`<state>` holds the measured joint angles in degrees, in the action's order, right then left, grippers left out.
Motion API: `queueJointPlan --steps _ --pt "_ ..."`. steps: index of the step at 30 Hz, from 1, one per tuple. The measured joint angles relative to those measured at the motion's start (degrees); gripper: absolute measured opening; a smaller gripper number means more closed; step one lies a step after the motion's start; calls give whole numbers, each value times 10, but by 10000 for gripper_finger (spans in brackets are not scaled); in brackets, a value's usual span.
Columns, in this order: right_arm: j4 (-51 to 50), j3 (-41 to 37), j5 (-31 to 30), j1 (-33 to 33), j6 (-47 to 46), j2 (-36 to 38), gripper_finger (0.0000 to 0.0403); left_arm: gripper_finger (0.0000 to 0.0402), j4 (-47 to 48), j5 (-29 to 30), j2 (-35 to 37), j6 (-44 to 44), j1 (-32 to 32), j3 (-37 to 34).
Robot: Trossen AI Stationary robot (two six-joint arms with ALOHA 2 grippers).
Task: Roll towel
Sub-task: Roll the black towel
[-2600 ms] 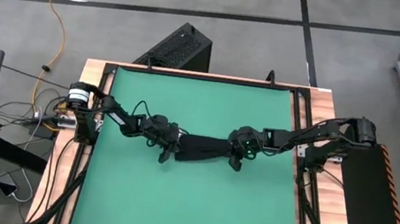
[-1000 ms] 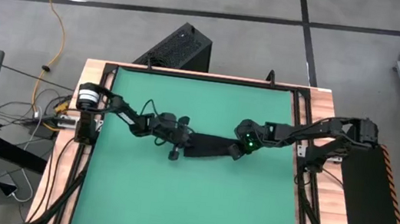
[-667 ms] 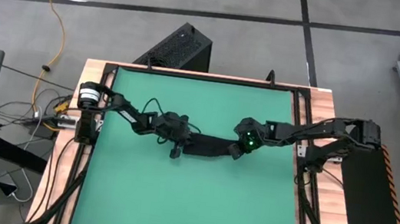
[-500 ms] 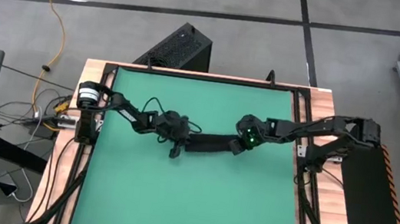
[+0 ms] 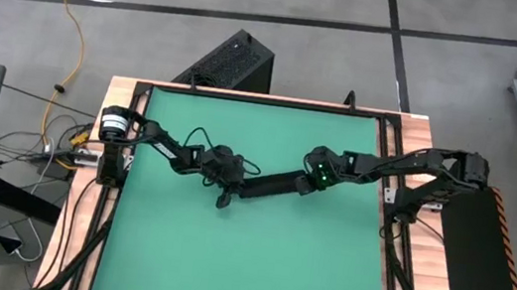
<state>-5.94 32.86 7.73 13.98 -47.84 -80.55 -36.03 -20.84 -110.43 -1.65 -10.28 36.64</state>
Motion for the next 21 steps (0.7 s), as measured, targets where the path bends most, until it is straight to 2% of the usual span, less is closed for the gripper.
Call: queueJointPlan --steps 9,13,16,21 --pt "3 0 -17 14 -1 -5 22 0 1 -2 1 1 0 -1" --pt "9 0 -20 15 3 -15 22 0 44 8 27 4 3 -2" --pt "20 1 -20 15 3 -33 22 0 102 41 66 -10 10 -4" --pt "64 2 -23 7 12 -67 22 0 216 140 151 -41 30 -4"
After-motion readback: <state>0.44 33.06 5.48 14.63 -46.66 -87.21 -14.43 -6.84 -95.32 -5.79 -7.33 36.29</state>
